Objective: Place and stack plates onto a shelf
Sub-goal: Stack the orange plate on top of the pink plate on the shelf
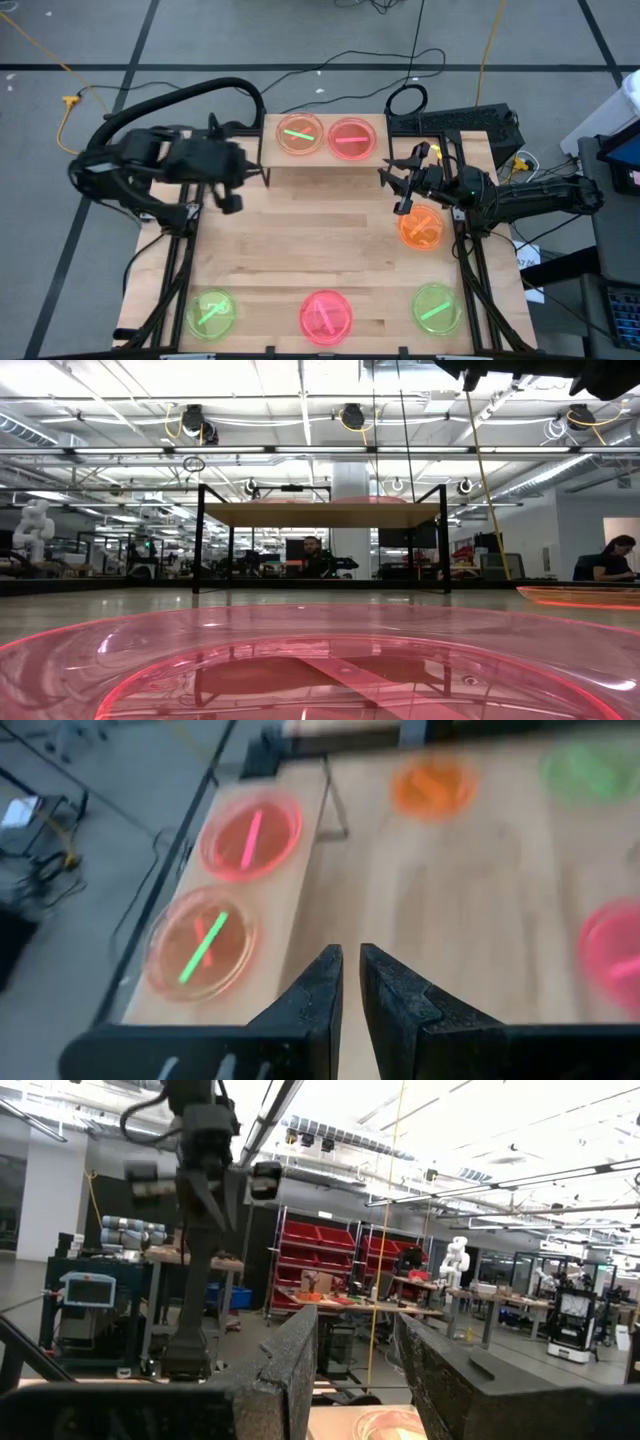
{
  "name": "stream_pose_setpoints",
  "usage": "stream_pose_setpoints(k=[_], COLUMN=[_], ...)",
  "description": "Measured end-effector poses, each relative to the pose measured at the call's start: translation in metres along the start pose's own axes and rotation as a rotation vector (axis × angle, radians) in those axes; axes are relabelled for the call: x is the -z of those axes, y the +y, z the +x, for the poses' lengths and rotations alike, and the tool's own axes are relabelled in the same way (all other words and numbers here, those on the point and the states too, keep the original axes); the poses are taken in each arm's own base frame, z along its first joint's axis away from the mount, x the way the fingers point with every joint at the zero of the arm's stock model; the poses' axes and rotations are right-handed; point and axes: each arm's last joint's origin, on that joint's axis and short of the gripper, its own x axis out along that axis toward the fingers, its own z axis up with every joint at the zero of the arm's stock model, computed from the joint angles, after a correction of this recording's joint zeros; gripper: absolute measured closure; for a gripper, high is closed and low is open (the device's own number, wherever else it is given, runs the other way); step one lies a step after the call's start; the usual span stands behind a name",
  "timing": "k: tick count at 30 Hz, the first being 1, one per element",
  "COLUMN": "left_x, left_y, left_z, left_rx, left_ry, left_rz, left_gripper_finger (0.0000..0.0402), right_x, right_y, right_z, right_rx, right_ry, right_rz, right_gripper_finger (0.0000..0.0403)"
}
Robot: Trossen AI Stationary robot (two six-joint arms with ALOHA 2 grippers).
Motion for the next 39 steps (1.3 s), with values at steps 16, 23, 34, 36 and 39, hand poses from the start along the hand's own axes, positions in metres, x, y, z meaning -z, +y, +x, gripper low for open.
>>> stream_pose_setpoints(k=[16, 23, 34, 36, 39], left_x=[0.005, 0.005, 0.005, 0.004, 0.004], left_y=[0.008, 0.008, 0.008, 0.008, 0.008], left_z=[-0.03, -0.03, -0.03, -0.03, -0.03], left_rx=[0.023, 0.023, 0.023, 0.024, 0.024], left_ry=[-0.128, -0.128, -0.13, -0.142, -0.144], left_rz=[-0.08, -0.079, -0.077, -0.083, -0.084], left_gripper_finger=[0.0355, 0.0355, 0.0355, 0.0355, 0.0355], right_x=[0.0, -0.001, -0.001, -0.001, -0.001], right_y=[0.0, 0.0, 0.0, 0.0, 0.0], right_z=[0.0, 0.0, 0.0, 0.0, 0.0], right_rx=[0.0, 0.002, 0.001, 0.001, 0.001], right_ry=[0.0, -0.007, -0.007, -0.007, -0.007], right_rz=[0.007, 0.0, 0.011, 0.012, 0.012], right_gripper_finger=[0.0279, 0.0279, 0.0279, 0.0279, 0.0279])
